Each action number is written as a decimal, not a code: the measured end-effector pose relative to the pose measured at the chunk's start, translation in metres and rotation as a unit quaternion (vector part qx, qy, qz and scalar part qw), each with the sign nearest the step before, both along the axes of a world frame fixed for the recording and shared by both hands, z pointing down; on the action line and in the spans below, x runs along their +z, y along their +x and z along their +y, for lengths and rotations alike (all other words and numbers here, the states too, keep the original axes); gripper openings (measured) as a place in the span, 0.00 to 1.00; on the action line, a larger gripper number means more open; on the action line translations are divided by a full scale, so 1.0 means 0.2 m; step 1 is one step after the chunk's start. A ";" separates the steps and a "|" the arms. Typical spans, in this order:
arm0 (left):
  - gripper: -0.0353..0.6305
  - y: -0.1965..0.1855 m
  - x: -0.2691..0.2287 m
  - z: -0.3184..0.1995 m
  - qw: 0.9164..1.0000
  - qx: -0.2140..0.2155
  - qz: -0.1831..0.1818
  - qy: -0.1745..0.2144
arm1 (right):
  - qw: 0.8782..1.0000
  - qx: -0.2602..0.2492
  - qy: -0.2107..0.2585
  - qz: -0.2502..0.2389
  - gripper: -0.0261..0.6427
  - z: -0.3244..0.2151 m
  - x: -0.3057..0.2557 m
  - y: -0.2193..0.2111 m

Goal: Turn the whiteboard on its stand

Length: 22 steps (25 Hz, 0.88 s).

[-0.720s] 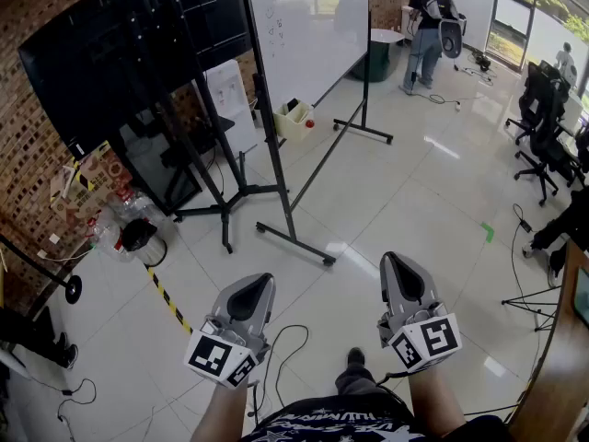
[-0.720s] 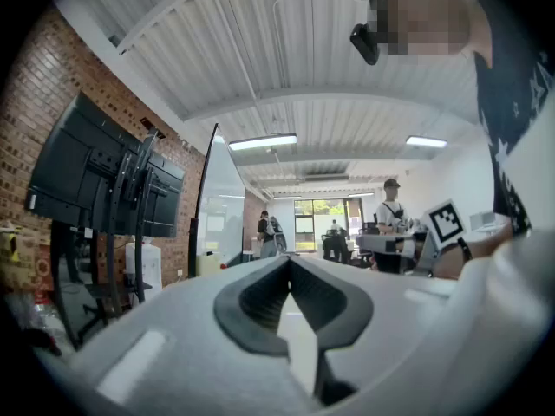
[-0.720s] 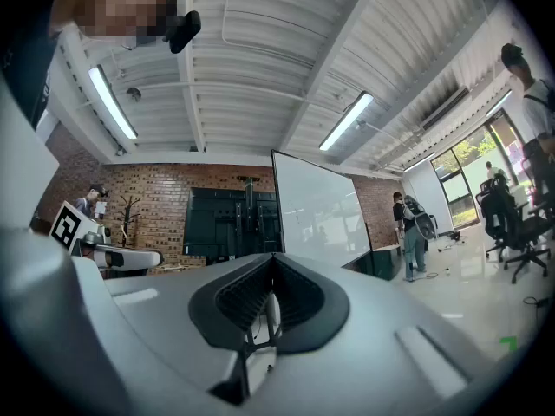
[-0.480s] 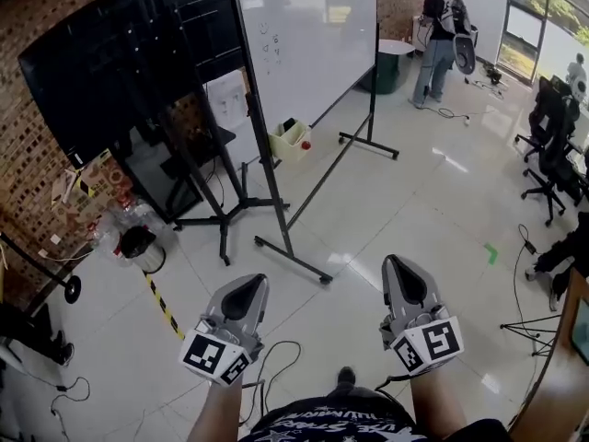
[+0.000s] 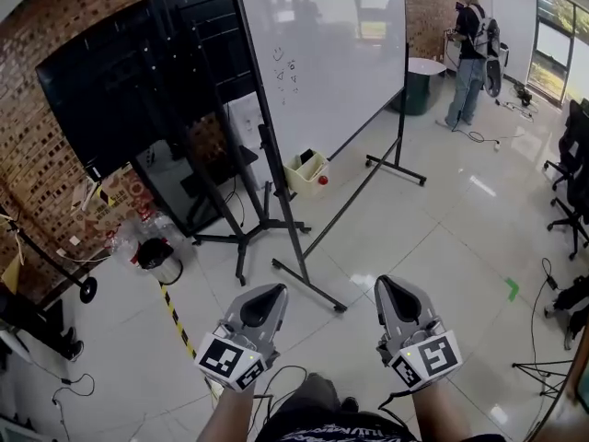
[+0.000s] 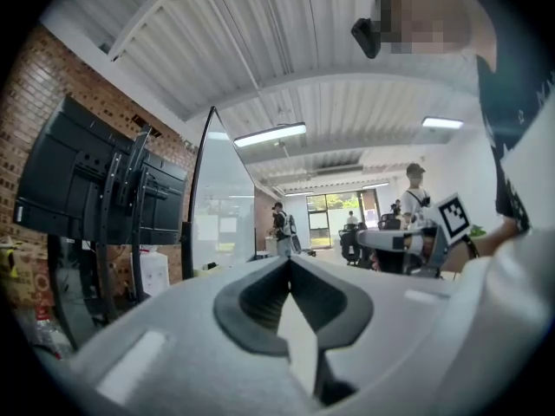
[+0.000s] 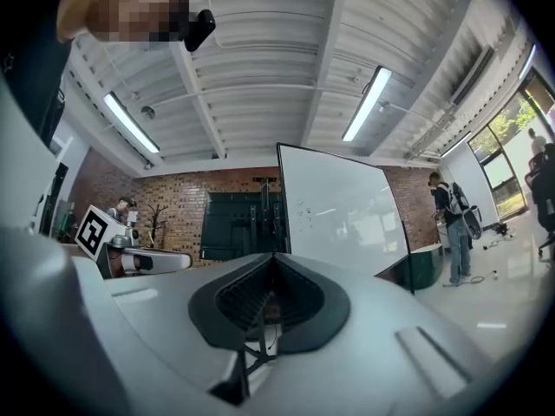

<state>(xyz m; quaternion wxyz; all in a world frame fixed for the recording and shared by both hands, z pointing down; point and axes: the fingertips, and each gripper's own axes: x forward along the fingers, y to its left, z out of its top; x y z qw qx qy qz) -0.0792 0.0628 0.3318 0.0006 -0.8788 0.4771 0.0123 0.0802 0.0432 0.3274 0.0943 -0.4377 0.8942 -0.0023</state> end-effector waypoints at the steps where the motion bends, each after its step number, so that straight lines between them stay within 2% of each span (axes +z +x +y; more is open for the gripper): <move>1: 0.06 -0.01 0.00 -0.05 1.000 0.001 0.000 0.000 | 1.000 0.001 -0.001 0.001 0.05 -0.03 0.01 -0.01; 6: 0.06 -0.08 0.00 -0.35 1.000 0.016 -0.002 0.006 | 1.000 0.024 -0.014 0.012 0.05 -0.24 0.06 -0.03; 12: 0.06 -0.10 -0.07 -0.73 0.998 0.058 0.000 0.033 | 0.998 0.064 0.010 0.007 0.05 -0.57 -0.05 -0.01; 16: 0.06 -0.16 -0.12 -0.93 0.998 0.058 0.008 0.035 | 0.998 0.063 0.013 0.002 0.05 -0.77 -0.05 -0.10; 22: 0.06 -0.31 -0.24 -1.22 0.998 0.043 -0.009 0.054 | 0.998 0.070 0.009 0.002 0.05 -1.00 -0.05 -0.23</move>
